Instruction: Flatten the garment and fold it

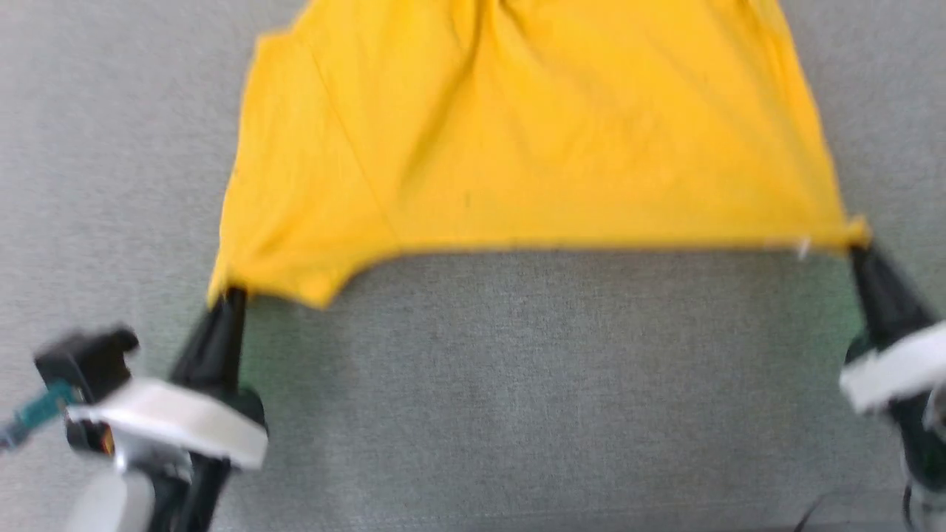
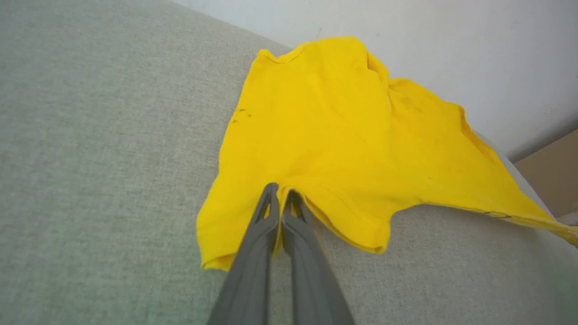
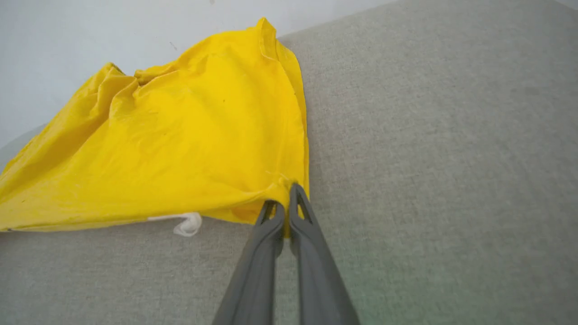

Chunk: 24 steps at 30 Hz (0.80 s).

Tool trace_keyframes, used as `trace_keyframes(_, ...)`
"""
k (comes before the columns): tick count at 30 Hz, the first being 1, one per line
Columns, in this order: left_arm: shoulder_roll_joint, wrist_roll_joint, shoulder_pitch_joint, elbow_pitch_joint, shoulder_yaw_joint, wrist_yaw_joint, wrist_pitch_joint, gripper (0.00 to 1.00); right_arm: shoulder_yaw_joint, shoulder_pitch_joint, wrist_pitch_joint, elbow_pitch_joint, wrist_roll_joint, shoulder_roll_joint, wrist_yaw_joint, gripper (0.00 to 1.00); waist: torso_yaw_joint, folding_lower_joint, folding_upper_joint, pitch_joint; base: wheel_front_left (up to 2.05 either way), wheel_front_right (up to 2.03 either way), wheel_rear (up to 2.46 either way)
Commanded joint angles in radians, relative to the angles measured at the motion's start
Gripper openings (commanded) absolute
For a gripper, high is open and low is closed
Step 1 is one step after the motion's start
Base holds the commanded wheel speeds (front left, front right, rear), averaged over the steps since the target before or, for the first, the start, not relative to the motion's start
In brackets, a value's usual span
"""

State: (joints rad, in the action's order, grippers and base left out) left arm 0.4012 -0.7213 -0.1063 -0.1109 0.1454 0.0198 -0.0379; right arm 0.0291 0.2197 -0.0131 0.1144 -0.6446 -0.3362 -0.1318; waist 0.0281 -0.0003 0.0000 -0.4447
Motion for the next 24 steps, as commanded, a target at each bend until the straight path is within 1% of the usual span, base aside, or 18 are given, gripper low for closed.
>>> trace_keyframes(1,-0.010,-0.023,0.039,0.003,-0.001,0.008,0.006,0.00,0.009,-0.045,-0.018,-0.014,0.004,0.011,0.001,0.00,-0.022,0.0003,0.0000,0.099,0.00,0.00,0.00)
trace_keyframes(7,-0.014,-0.087,0.192,-0.012,0.017,0.025,0.082,0.00,0.030,-0.217,-0.168,-0.081,0.017,0.045,0.001,0.00,-0.025,0.0003,0.0000,0.178,0.00,0.00,0.00)
trace_keyframes(13,-0.002,-0.120,0.282,-0.050,0.034,0.063,0.163,0.00,0.064,-0.323,-0.299,-0.168,0.029,0.070,0.001,0.00,-0.029,0.0003,0.0000,0.227,0.00,0.00,0.00)
trace_keyframes(20,0.015,-0.141,0.367,-0.103,0.021,0.098,0.196,0.00,0.121,-0.433,-0.410,-0.245,0.025,0.117,0.001,0.00,-0.034,0.0003,0.0000,0.290,0.00,0.00,0.00)
trace_keyframes(24,0.022,-0.152,0.421,-0.143,0.018,0.117,0.215,0.00,0.160,-0.493,-0.453,-0.281,0.018,0.147,0.001,0.00,-0.036,0.0003,0.0000,0.330,0.00,0.00,0.00)
